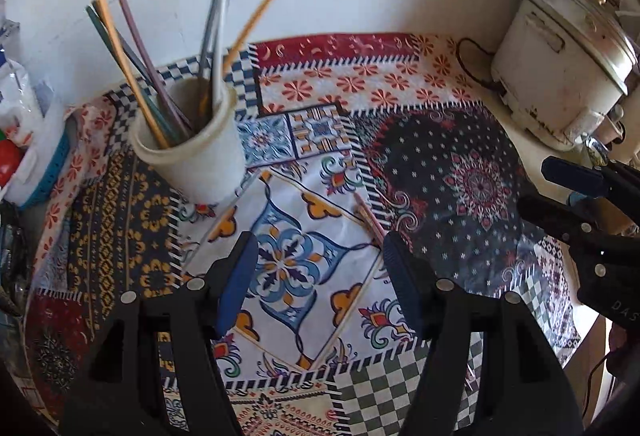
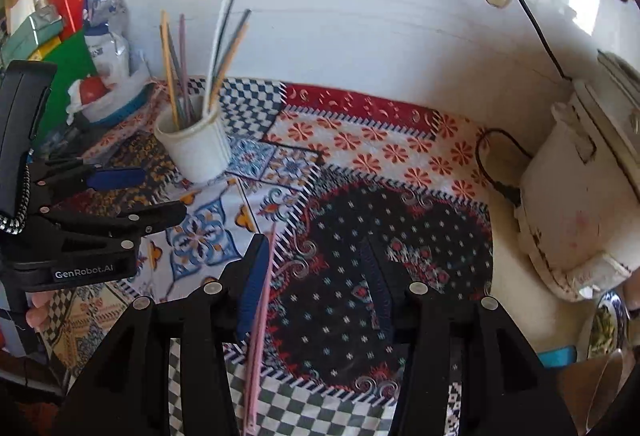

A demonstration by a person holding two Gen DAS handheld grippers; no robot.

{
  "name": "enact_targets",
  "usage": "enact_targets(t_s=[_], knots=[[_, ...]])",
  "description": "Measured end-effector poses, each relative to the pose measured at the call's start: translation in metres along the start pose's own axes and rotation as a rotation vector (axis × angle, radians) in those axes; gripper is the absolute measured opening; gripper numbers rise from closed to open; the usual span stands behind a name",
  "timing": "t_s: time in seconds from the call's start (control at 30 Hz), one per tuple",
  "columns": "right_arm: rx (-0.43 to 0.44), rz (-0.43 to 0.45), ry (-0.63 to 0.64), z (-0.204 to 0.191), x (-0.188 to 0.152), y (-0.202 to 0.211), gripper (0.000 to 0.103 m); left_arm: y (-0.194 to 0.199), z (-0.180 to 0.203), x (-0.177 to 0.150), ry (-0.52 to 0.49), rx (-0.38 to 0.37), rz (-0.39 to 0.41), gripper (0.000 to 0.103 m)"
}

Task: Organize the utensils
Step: 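Withdraw both open tools and move them down to the pink sticks on the cloth, then close the right tool on a pink stick while the left tool grasps a brown stick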

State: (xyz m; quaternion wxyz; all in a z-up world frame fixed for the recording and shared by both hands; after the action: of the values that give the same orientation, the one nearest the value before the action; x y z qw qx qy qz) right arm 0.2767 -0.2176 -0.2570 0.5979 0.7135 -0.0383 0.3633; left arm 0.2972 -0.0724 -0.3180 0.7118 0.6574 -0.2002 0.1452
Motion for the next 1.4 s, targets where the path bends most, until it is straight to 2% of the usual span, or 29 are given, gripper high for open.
enact_targets(t_s=[0.13, 0.23, 0.37, 0.57, 0.83, 0.9, 1.07, 1.3, 1.4], knots=[[-0.025, -0.082, -0.05, 0.02, -0.034, -0.013, 0.044, -0.029, 0.015, -0.022, -0.004, -0.026, -0.092, 0.063], [-0.028, -0.123, -0.086, 0.029, -0.053, -0.02, 0.044, -0.046, 0.025, -0.037, 0.009, -0.065, -0.161, 0.055], [-0.034, -0.147, -0.121, 0.034, -0.074, -0.019, 0.044, -0.054, 0.039, -0.049, -0.016, -0.08, -0.194, 0.048], [-0.029, -0.161, -0.145, 0.038, -0.087, -0.022, 0.044, -0.062, 0.056, -0.059, -0.055, -0.084, -0.209, 0.043], [-0.026, -0.167, -0.14, 0.038, -0.091, -0.026, 0.044, -0.064, 0.061, -0.059, -0.028, -0.065, -0.175, 0.043], [-0.026, -0.169, -0.14, 0.038, -0.09, -0.027, 0.044, -0.064, 0.061, -0.059, -0.03, -0.066, -0.164, 0.039], [-0.004, -0.178, -0.134, 0.035, -0.089, -0.032, 0.044, -0.064, 0.055, -0.059, -0.018, -0.066, -0.178, 0.01], [0.052, -0.194, -0.077, 0.012, -0.083, -0.047, 0.044, -0.057, 0.02, -0.069, 0.035, -0.036, -0.176, 0.006], [0.094, -0.204, -0.045, -0.006, -0.082, -0.057, 0.044, -0.053, 0.006, -0.074, 0.068, -0.061, -0.187, 0.006]])
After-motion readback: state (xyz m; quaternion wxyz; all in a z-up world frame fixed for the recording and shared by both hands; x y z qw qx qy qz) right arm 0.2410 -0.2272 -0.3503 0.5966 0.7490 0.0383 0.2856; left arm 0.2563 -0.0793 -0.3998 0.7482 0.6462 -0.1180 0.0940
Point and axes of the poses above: each gripper's, at about its wrist camera, not at the fingertips, and y roughly against the way its jaws point, z to its right, x to its top, the point moved 8 cm from there along -y, roughly the way its jaws point, and after that the axes turned 2 degrees about y, right-handed, at the moved point
